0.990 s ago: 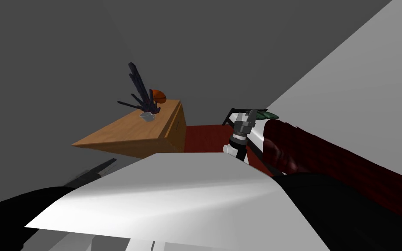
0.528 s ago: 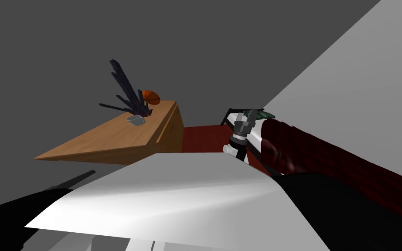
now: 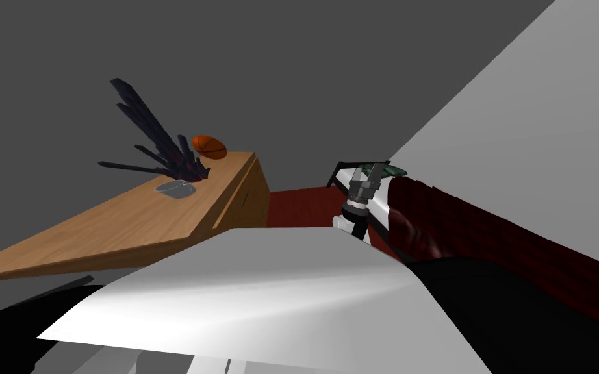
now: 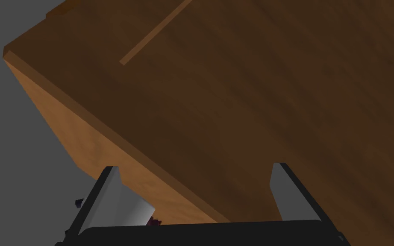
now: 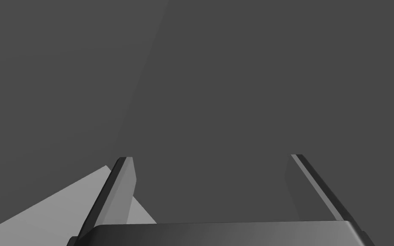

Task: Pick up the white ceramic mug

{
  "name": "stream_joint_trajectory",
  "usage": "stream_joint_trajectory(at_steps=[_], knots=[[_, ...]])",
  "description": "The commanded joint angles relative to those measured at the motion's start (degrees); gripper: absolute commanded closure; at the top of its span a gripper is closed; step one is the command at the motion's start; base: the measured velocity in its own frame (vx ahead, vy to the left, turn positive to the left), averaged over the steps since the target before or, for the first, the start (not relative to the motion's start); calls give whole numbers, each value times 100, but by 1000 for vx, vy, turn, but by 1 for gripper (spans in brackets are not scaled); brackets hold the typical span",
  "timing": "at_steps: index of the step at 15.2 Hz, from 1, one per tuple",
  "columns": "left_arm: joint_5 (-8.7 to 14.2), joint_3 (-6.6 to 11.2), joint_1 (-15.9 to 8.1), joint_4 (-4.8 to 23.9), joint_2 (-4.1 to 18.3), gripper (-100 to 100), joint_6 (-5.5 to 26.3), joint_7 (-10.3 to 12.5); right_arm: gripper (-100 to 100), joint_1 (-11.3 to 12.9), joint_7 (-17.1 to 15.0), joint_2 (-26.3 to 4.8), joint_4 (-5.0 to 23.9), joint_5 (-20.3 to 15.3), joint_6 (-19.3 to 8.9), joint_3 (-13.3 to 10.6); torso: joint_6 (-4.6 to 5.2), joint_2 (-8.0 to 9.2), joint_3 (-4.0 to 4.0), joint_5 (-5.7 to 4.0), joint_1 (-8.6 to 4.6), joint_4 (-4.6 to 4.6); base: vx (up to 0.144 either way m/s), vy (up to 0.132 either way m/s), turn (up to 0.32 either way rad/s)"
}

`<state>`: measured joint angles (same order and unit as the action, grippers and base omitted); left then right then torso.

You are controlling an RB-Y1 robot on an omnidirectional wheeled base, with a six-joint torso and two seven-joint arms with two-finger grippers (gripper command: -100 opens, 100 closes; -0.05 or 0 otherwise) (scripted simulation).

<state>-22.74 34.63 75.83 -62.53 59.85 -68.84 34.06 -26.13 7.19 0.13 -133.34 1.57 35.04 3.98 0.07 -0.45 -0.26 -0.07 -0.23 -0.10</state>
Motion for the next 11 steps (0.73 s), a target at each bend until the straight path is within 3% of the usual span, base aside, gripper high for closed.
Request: stream_joint_trajectory(at_steps=[1, 2, 3, 4, 5, 6, 7, 9, 10, 11], knots=[[-97, 59, 104, 286, 163, -100, -131, 127, 0, 0, 0, 0, 0, 0, 0, 0, 0, 0, 0, 0, 0, 0, 152, -59, -112], [-97, 59, 104, 357, 163, -100, -131, 127, 0, 0, 0, 0, 0, 0, 0, 0, -1, -8, -4, 0, -3, -1, 120, -44, -31], [-236, 144, 275, 511, 381, -100, -263, 301, 0, -1, 0, 0, 0, 0, 0, 0, -4, -5, -3, 0, -1, -1, 143, -40, -73], [-236, 144, 275, 642, 381, -100, -263, 301, 0, 0, 0, 0, 0, 0, 0, 0, -1, -9, -5, 0, 0, -2, 166, -34, -92], [-373, 212, 428, 841, 587, -100, -385, 465, 0, -1, 0, 0, 0, 0, 0, 0, -1, -15, -9, 1, 3, -3, 209, -30, -121], [-373, 212, 428, 1005, 587, -100, -385, 465, 0, -1, 0, 0, 0, 0, 0, 0, 1, -29, -16, 1, 5, -6, 207, -40, -108], [-506, 264, 560, 1162, 787, -100, -501, 621, 0, -1, 0, 0, 0, 0, 0, 0, -1, -34, -20, 1, 3, -8, 241, -39, -154], [-506, 264, 560, 1285, 787, -100, -501, 621, 0, -2, 0, 0, -1, 0, 0, 1, 1, -56, -33, 2, 8, -13, 225, -13, -79], [-634, 295, 674, 1531, 981, -100, -612, 768, 0, -2, 0, 0, -1, 0, 0, 1, -1, -45, -28, 3, 8, -12, 206, -40, -88], [-634, 295, 674, 1531, 981, -100, -612, 768, 0, -2, 0, 0, 0, 0, 0, 0, 1, -45, -27, 0, 2, -11, 225, -27, -113]])
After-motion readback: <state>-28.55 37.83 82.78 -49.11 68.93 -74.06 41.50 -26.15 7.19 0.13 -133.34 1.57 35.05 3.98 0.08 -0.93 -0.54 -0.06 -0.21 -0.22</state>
